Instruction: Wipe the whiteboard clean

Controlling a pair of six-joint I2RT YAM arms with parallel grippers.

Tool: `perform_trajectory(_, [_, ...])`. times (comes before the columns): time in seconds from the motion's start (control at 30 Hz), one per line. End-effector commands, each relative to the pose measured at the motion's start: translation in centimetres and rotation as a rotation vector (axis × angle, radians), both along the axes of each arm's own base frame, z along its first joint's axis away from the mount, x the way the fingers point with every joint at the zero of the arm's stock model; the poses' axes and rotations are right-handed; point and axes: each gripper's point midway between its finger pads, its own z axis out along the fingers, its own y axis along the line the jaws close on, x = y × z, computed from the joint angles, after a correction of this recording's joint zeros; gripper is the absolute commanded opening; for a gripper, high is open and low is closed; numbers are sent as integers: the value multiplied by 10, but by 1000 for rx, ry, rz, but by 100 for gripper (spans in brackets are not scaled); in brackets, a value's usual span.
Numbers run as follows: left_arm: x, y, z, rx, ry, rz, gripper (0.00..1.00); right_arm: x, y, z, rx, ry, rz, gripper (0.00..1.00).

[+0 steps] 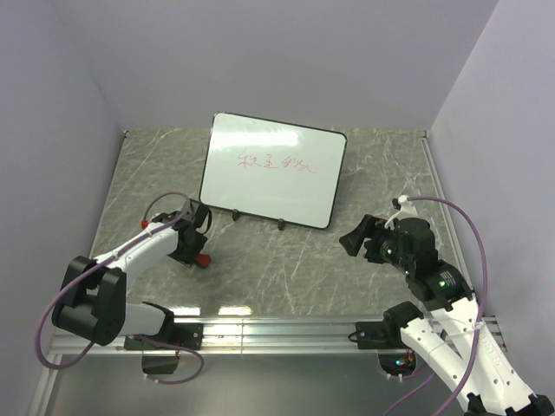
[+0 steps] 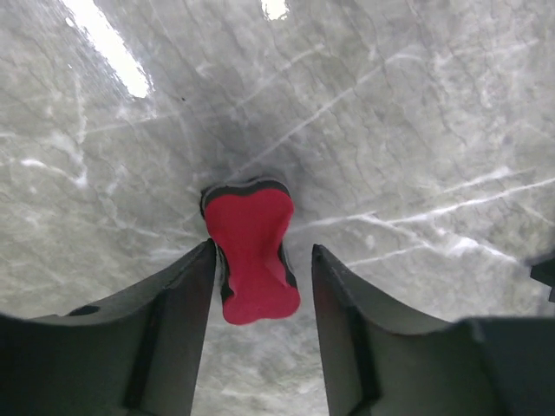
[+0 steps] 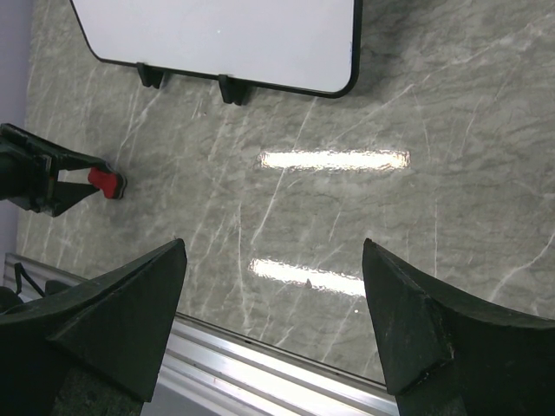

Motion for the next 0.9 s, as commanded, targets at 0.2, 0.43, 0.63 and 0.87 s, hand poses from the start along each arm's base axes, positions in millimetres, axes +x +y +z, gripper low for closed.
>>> perform_trajectory(0.2, [6, 0, -5, -2, 13, -38, 52, 3, 0, 1, 2, -15, -14, 89])
perform_trajectory(0.43, [0, -3, -11, -25, 29, -58, 51, 6, -1, -4, 2, -5, -27, 88])
perform_trajectory(0.63, [4, -2, -12, -17, 30, -91, 31, 6, 1, -10, 10, 8, -31, 88])
perform_trajectory(0.87, [15, -9, -15, -41, 14, -199, 0, 12, 2, 2, 30, -13, -46, 88])
